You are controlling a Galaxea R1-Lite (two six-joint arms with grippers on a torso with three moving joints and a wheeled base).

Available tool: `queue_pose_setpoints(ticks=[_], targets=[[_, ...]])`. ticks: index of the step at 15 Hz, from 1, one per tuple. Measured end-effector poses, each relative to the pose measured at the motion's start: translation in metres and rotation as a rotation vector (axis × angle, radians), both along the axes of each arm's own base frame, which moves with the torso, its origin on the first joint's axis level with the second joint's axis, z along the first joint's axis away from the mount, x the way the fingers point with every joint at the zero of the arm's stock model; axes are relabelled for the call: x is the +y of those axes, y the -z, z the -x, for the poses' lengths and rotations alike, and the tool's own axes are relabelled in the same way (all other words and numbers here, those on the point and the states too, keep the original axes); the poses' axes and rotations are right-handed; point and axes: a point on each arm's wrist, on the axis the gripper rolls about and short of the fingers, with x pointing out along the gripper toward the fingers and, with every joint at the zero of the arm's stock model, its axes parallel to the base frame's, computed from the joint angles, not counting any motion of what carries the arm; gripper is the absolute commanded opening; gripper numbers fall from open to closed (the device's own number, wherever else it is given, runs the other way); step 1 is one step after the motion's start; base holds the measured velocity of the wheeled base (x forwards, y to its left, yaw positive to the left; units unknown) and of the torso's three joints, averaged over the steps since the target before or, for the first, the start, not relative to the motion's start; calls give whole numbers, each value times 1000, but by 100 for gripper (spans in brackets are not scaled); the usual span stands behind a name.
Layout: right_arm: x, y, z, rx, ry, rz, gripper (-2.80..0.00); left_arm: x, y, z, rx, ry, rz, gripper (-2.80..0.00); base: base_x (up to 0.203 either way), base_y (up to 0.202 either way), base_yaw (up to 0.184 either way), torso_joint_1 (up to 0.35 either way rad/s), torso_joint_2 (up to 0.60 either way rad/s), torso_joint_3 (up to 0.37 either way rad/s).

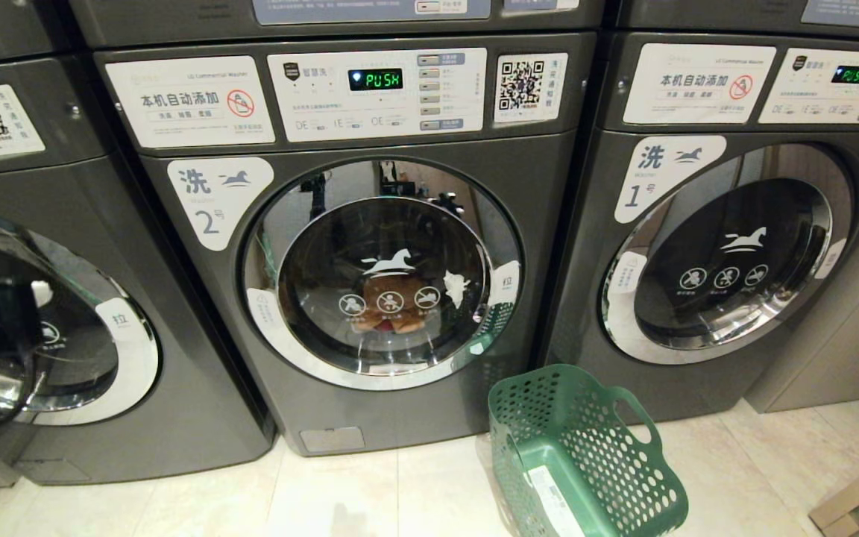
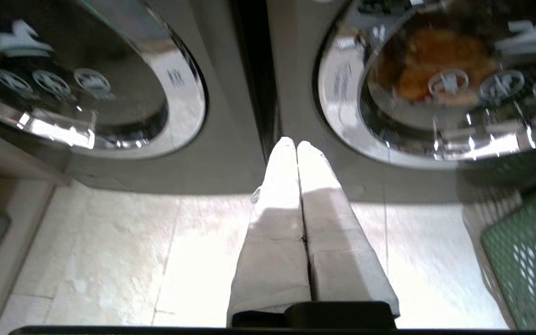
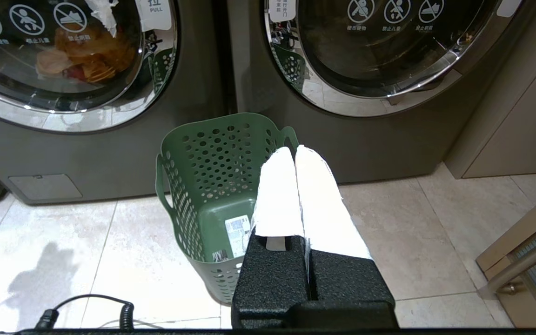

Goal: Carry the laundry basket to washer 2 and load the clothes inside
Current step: Press the washing machine switch

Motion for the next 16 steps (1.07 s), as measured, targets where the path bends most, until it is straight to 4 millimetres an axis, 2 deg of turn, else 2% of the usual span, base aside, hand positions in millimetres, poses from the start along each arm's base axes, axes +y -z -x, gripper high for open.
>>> queue_pose_setpoints(ticks=[7, 11, 13, 16], targets=[[0, 0, 0, 0, 0, 0, -280, -1, 84, 111, -34, 92, 32, -280, 0, 0, 0, 0, 0, 0], [0, 0, 0, 1, 0, 0, -280, -3, 147, 147, -93, 142, 29, -280, 0, 0, 0, 0, 0, 0], [0, 0, 0, 0, 1, -1, -280, -4, 167, 160, -105, 156, 29, -280, 0, 0, 0, 0, 0, 0], [0, 0, 0, 0, 1, -3, -280, -5, 181, 177, -195, 211, 14, -280, 0, 0, 0, 0, 0, 0]])
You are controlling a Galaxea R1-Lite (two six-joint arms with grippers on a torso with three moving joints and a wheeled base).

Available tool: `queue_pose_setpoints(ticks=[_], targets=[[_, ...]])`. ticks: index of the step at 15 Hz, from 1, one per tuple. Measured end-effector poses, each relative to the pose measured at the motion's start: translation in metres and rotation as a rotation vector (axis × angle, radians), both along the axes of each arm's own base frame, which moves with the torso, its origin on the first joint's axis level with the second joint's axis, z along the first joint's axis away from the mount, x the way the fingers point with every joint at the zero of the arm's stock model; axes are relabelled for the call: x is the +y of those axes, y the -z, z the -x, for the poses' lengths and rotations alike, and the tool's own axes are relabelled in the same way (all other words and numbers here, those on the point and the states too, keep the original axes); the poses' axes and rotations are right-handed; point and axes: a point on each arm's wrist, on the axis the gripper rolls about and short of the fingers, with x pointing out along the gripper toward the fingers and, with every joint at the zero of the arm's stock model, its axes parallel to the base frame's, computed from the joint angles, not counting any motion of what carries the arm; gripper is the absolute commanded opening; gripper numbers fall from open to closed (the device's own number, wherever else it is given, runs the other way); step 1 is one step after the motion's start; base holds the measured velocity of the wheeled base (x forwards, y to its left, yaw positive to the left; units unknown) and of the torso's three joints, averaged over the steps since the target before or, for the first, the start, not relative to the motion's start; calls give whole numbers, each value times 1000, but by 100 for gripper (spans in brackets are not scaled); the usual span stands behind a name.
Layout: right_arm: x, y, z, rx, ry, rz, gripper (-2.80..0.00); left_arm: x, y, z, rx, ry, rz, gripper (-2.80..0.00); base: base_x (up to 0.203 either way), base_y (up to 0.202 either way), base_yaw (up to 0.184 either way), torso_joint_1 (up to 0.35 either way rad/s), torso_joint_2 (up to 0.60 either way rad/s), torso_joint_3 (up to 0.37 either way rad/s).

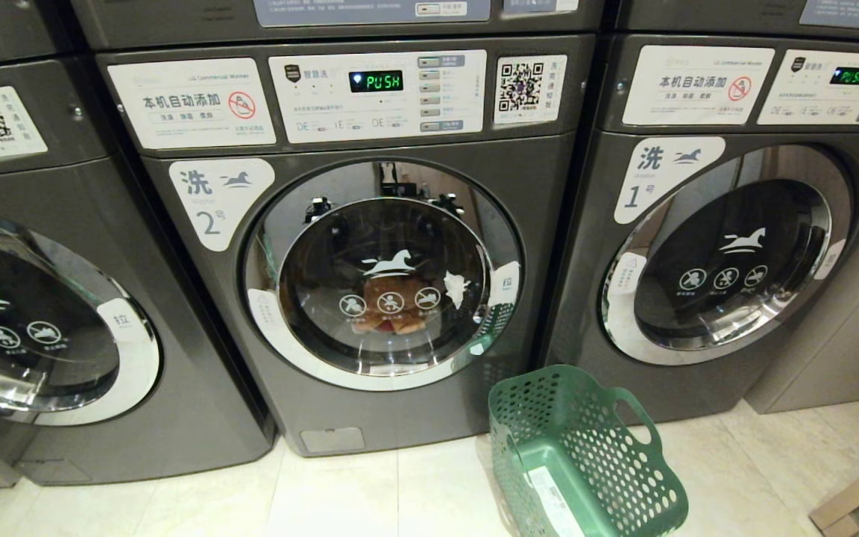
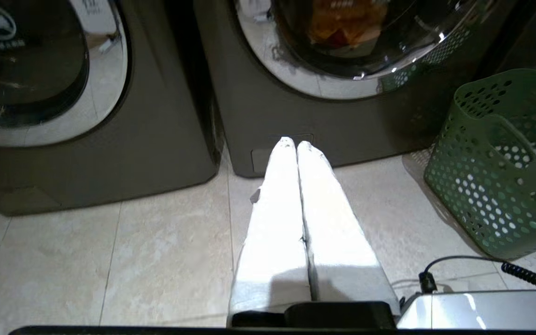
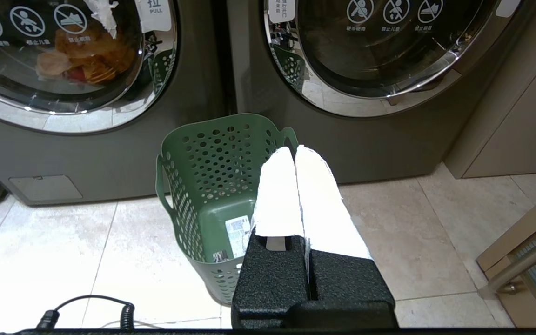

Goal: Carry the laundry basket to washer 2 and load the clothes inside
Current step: Press the washing machine switch

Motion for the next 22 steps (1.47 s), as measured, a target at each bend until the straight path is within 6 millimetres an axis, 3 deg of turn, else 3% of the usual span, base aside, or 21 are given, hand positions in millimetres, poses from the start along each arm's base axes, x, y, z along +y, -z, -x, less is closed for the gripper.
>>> queue_pose_setpoints(ticks=[6, 22], targets=[[0, 0, 0, 0, 0, 0, -280, 0, 5, 8, -81, 25, -21, -280, 0, 0, 0, 0, 0, 0], [0, 0, 0, 0, 0, 0, -280, 0, 6, 8, -88, 26, -19, -280, 14, 0, 0, 0, 0, 0]])
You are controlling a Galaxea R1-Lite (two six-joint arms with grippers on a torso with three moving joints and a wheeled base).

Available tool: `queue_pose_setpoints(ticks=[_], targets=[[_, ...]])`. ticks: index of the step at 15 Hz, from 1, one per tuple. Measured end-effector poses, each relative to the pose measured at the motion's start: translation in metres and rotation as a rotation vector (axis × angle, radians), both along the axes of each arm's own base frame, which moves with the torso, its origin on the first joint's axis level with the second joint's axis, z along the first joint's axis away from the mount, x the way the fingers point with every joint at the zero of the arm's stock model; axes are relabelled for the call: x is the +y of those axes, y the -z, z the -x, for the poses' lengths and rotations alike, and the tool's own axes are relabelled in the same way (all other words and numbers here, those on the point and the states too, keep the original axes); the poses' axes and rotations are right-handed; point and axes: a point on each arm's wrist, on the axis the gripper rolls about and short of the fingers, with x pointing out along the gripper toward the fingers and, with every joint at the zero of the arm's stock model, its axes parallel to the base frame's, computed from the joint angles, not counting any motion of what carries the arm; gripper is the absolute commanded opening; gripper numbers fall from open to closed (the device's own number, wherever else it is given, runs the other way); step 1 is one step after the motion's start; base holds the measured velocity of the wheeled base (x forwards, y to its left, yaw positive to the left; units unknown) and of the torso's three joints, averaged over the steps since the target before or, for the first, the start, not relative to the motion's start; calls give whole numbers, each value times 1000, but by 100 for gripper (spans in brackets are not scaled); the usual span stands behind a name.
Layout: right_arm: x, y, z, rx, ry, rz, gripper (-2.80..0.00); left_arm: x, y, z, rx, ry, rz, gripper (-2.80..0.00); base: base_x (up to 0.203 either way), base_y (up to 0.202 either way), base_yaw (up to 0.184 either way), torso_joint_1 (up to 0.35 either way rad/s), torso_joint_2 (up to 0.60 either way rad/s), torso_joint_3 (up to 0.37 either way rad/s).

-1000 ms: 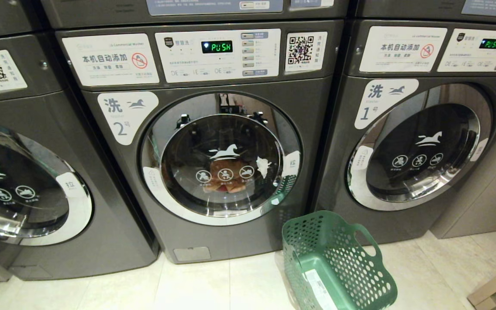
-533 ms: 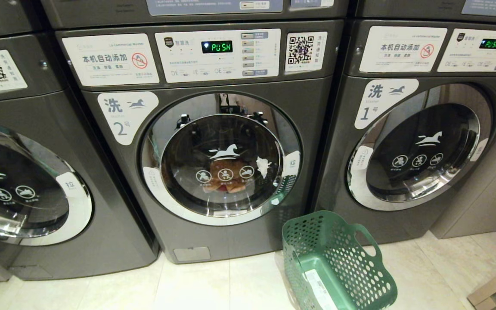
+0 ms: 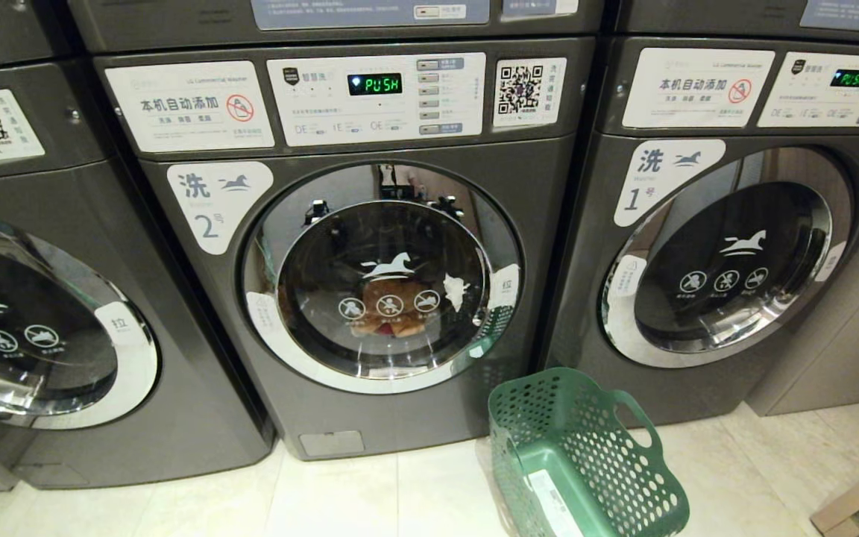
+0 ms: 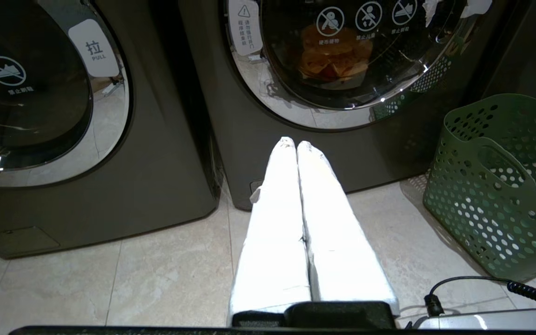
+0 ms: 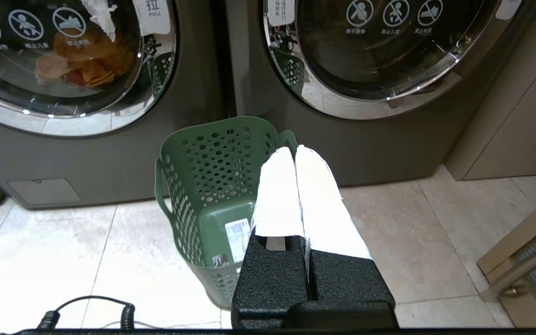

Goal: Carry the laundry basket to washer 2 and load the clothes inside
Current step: Press the washing machine switch

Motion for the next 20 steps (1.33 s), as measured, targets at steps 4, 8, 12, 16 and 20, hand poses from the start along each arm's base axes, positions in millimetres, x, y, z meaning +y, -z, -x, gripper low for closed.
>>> queue_pose_setpoints(ticks=[4, 8, 12, 16, 20], targets=[[0, 0, 0, 0, 0, 0, -280, 0, 0, 0, 1, -1, 0, -280, 185, 0, -1, 5, 2, 3], [0, 0, 0, 0, 0, 0, -280, 0, 0, 0, 3, -2, 0, -280, 23, 0, 0, 3, 1, 1], [0, 0, 0, 0, 0, 0, -280, 0, 0, 0, 3, -2, 0, -280, 0, 0, 0, 0, 0, 0], [0, 0, 0, 0, 0, 1, -280, 0, 0, 0, 2, -2, 0, -280, 0, 0, 0, 0, 0, 0], [0, 0, 0, 0, 1, 1, -280, 0, 0, 0, 2, -2, 1, -280, 0, 0, 0, 0, 0, 0]])
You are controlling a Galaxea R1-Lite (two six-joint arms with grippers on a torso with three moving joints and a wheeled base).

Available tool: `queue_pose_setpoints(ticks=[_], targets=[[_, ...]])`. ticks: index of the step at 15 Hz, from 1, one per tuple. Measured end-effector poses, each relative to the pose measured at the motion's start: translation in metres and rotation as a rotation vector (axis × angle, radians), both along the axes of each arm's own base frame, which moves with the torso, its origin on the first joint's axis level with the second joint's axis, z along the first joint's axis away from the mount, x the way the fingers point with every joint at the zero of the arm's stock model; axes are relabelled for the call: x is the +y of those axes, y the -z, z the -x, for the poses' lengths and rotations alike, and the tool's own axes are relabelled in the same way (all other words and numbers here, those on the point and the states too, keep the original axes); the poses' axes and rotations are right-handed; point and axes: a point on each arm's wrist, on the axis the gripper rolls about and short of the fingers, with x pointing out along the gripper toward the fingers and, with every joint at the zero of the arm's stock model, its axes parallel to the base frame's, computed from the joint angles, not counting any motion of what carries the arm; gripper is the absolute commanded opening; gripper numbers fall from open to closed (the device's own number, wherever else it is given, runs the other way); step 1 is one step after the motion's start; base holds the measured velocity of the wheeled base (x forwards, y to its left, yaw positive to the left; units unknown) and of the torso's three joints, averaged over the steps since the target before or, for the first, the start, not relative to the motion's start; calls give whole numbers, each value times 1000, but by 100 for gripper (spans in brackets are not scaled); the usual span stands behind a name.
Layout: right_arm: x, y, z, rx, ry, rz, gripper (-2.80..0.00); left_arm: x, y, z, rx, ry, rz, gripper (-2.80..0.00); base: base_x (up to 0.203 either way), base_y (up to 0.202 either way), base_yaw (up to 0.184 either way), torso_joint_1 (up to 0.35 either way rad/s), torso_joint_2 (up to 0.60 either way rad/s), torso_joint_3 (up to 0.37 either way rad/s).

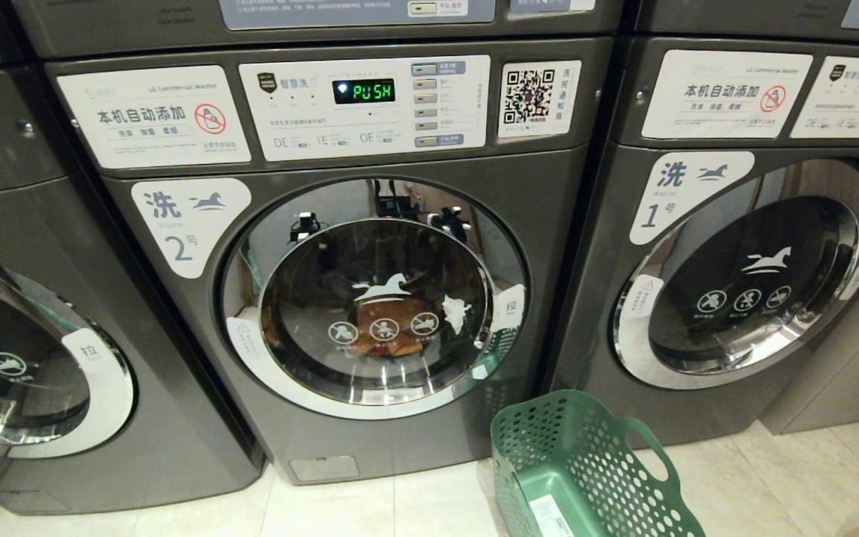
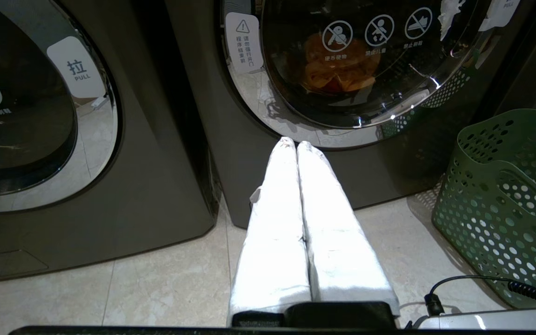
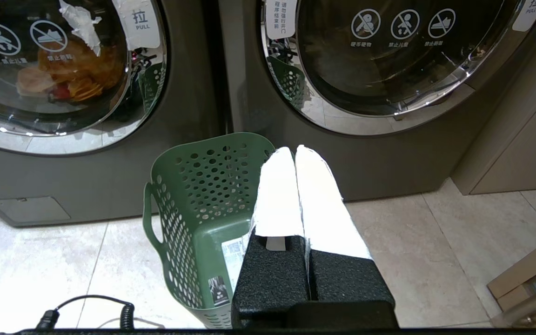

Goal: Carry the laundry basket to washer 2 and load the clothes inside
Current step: Press the washing machine switch

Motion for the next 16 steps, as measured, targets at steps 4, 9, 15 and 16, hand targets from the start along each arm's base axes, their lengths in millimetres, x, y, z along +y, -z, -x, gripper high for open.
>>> queue_pose_setpoints(ticks=[4, 9, 15, 16], targets=[[0, 0, 0, 0, -1, 3, -280, 0, 0, 0, 1, 0, 2, -280, 0, 0, 0, 51, -195, -147], [0, 0, 0, 0, -1, 6, -280, 0, 0, 0, 1, 0, 2, -280, 0, 0, 0, 137, -444, -308], [0, 0, 0, 0, -1, 5, -280, 0, 0, 0, 1, 0, 2, -280, 0, 0, 0, 181, -480, -309], [0, 0, 0, 0, -1, 5, -280, 0, 0, 0, 0, 0, 2, -280, 0, 0, 0, 217, -505, -305]])
